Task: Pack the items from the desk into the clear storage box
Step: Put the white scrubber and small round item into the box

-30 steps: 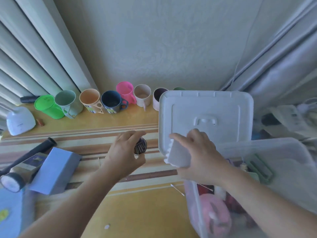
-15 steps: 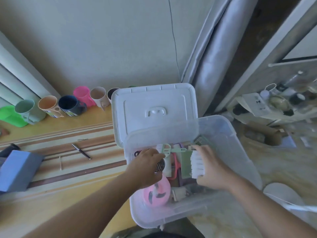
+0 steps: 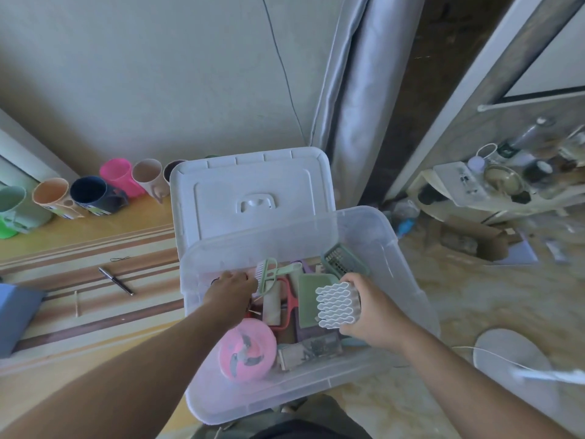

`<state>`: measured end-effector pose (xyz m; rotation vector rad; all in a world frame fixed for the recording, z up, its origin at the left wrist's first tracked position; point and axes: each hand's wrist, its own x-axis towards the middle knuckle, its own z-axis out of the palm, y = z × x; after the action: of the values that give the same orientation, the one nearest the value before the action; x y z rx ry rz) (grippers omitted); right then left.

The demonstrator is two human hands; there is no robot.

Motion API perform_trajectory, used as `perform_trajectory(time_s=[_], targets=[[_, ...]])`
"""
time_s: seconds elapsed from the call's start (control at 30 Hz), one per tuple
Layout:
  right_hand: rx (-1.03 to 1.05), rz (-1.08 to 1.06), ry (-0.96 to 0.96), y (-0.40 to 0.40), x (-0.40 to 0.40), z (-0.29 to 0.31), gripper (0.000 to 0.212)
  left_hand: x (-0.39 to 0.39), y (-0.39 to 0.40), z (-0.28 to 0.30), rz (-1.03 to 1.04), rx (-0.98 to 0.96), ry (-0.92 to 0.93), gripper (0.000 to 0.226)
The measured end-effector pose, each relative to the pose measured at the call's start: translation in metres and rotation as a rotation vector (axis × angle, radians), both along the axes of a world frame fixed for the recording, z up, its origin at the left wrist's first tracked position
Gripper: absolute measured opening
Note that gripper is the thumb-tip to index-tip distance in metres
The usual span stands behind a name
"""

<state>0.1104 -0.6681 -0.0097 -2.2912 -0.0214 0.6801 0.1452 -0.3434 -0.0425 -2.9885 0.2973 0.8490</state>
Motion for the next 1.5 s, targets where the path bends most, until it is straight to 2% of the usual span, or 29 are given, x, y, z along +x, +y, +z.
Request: perform_trajectory(time_s=[0.1,0.2,0.3,0.47,0.53,0.67,0.8,0.9,1.0,1.13,1.27,1.37,1.5], targets=[[-0.036,0.014,0.028,0.001,0.005,-0.001,0.087,-0.004,0.005,0.005,0.0,0.017,0.033,0.039],[-0.047,0.013,0.03,0.005,0.012,-0.002,0.085,-0.012,0.004,0.011,-0.027,0.002,0.091,0.053],[-0.065,0.037,0.029,0.011,0.019,-0.001,0.084,-0.018,0.0,0.015,-0.023,-0.003,0.089,0.052],[-0.207,0.222,-0.002,0.028,0.024,0.006,0.098,-0.025,0.0,0.022,0.027,-0.059,0.049,0.045],[-0.281,0.297,-0.035,0.036,0.022,0.005,0.096,-0.027,-0.002,0.03,0.053,-0.121,-0.011,0.042],[-0.564,0.423,-0.116,0.042,0.02,-0.01,0.093,-0.044,-0.001,0.049,0.046,-0.279,-0.214,0.033],[-0.65,0.428,-0.106,0.042,0.021,-0.015,0.097,-0.063,0.019,0.058,0.088,-0.406,-0.437,0.032],[-0.61,0.411,-0.131,0.047,0.022,-0.01,0.096,-0.072,0.045,0.057,0.177,-0.458,-0.569,0.04],[-0.451,0.367,-0.268,0.065,0.021,-0.002,0.074,-0.078,0.074,0.054,0.326,-0.472,-0.613,0.048],[-0.163,0.291,-0.461,0.114,0.019,0.006,0.05,-0.085,0.112,0.047,0.436,-0.511,-0.595,0.044],[-0.058,0.332,-0.556,0.193,0.024,0.023,0.046,-0.089,0.154,0.031,0.524,-0.525,-0.513,0.044],[0.028,0.375,-0.639,0.259,0.029,0.037,0.043,-0.095,0.194,0.009,0.553,-0.431,-0.407,0.053],[0.063,0.452,-0.681,0.356,0.041,0.033,0.042,-0.104,0.259,-0.015,0.611,-0.314,-0.262,0.052]])
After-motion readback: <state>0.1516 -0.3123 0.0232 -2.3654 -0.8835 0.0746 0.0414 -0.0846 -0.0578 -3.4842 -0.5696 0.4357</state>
